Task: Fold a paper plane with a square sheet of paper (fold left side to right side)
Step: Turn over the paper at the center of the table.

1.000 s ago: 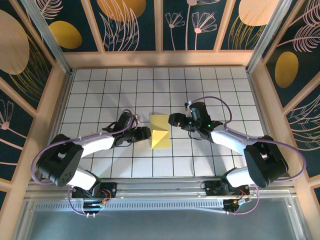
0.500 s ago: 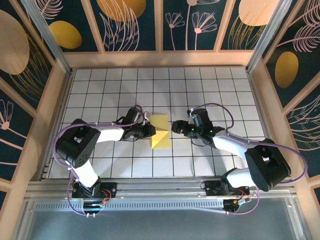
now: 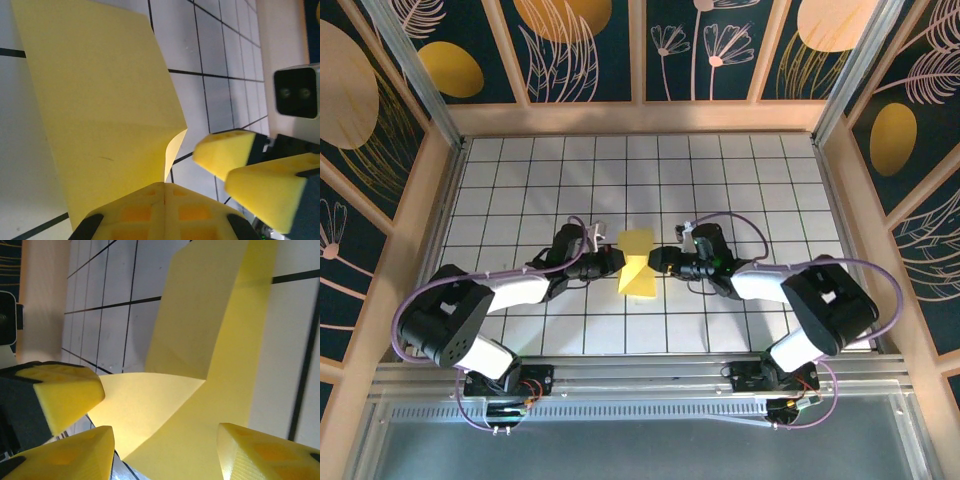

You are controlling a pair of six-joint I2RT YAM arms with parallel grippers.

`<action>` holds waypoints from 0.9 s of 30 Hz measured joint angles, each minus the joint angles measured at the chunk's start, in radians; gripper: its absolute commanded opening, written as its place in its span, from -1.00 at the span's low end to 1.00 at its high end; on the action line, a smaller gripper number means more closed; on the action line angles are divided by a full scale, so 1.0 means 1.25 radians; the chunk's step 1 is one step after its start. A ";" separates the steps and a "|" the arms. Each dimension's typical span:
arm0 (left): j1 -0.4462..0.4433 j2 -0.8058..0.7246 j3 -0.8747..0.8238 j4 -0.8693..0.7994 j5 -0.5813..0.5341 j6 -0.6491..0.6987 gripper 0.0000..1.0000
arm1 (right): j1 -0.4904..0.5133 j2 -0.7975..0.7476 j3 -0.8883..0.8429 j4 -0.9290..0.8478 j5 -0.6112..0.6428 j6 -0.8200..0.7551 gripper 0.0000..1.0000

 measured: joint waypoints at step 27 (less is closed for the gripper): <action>0.000 0.005 -0.068 0.062 -0.056 -0.095 -0.23 | 0.034 0.202 0.034 0.233 0.020 0.064 -1.00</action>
